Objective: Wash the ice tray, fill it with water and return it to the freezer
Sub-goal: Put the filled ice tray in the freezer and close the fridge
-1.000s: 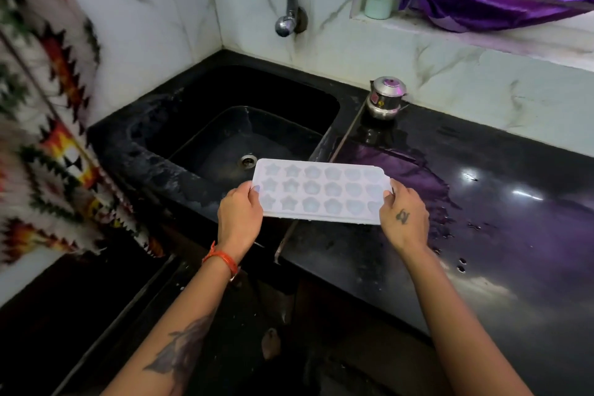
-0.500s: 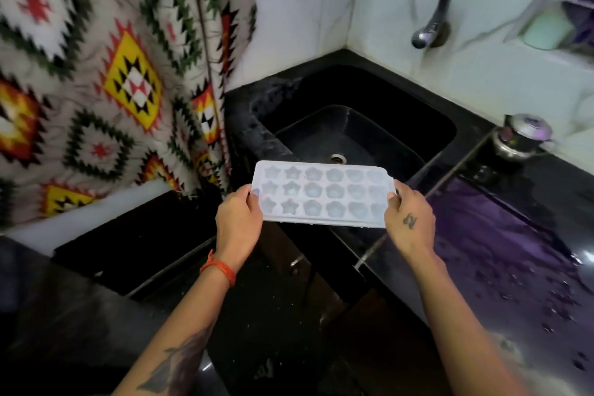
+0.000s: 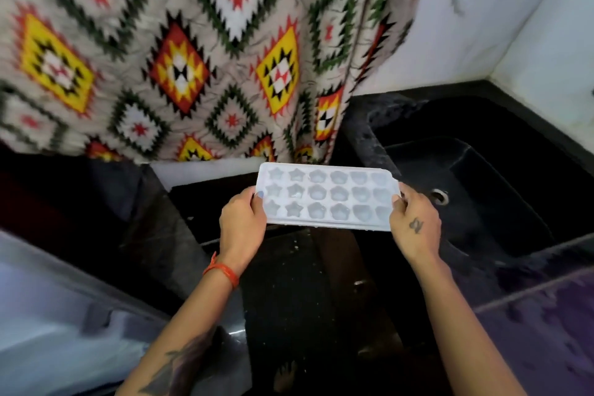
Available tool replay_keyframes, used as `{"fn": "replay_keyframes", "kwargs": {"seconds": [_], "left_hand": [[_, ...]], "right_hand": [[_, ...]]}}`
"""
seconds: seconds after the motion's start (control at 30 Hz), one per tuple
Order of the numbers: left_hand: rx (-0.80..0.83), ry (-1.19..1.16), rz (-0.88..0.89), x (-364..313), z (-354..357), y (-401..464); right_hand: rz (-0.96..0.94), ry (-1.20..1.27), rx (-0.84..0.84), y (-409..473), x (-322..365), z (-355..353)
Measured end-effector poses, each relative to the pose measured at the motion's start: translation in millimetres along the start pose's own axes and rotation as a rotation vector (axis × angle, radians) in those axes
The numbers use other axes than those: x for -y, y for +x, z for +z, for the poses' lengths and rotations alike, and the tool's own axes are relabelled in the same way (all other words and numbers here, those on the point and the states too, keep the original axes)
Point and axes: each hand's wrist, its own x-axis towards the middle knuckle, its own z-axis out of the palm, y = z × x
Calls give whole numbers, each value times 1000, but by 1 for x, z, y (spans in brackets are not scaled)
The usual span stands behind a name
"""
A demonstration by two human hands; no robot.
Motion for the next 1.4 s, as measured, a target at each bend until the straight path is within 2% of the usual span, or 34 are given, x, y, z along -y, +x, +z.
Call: {"fn": "replay_keyframes", "kwargs": {"seconds": [0.3, 0.7, 0.97, 1.4], "left_hand": [[-230, 42, -199, 38, -52, -41], [-521, 112, -468, 75, -100, -131], [-681, 147, -625, 100, -137, -197], [-830, 140, -747, 153, -207, -301]], "right_hand": [[-281, 40, 188, -6, 53, 35], [-559, 48, 403, -56, 110, 65], [-730, 55, 531, -119, 144, 82], [-912, 174, 678, -240, 182, 110]]}}
